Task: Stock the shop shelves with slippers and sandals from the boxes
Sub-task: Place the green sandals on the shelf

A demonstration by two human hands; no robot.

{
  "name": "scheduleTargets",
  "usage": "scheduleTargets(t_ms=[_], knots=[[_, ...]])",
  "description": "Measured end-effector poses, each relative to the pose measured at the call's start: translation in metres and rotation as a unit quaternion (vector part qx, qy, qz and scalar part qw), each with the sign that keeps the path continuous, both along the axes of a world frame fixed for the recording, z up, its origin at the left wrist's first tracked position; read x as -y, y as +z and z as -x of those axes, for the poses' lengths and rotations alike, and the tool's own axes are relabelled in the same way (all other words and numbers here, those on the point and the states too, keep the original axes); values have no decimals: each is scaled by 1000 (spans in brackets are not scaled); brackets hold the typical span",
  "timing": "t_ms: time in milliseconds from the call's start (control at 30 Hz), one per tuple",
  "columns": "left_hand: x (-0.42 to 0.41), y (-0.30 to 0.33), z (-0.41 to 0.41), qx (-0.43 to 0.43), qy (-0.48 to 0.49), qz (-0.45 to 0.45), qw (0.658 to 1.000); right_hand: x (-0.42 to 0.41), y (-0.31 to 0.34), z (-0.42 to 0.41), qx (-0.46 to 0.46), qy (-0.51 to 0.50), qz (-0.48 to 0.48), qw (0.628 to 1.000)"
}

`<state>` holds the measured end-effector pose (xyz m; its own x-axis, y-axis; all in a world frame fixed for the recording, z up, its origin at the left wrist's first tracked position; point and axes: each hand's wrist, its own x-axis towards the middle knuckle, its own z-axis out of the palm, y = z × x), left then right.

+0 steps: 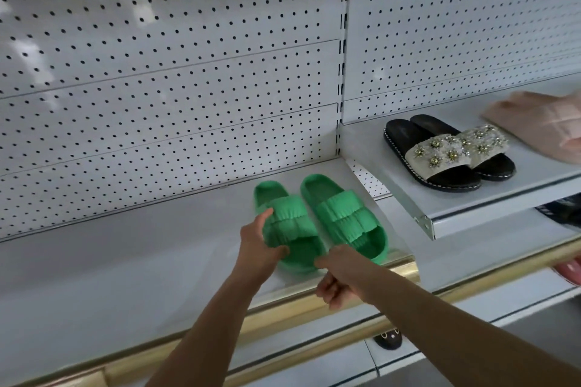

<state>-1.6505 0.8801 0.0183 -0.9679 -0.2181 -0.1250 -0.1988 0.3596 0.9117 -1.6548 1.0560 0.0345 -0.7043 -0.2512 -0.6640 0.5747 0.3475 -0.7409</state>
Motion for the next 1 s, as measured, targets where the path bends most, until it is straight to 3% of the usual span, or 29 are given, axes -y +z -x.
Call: scheduleTargets(t_ms=[133,200,333,433,500,733,1000], knots=[[-5,-3,-1,46,36,119,991,-26,7,-1,-84,5,-9,996],[-11,1,-3,25,83,136,987,-38,14,-4,-123,-7,27,992],[-39,29,-6,-62,118,50,990,-69,30,-11,-170,-59,91,979],[-77,56,-10,-40,106,-147,983,-104,42,-14,-193,-113,121,967],[-114,71,-15,-21,75,-229,970,-137,48,-19,-205,-148,134,958],[-272,82,-29,21,-42,-287,957,-284,57,-49,-236,-233,109,937],[-454,60,-47,66,-140,-293,943,-479,45,-104,-232,-330,73,912]])
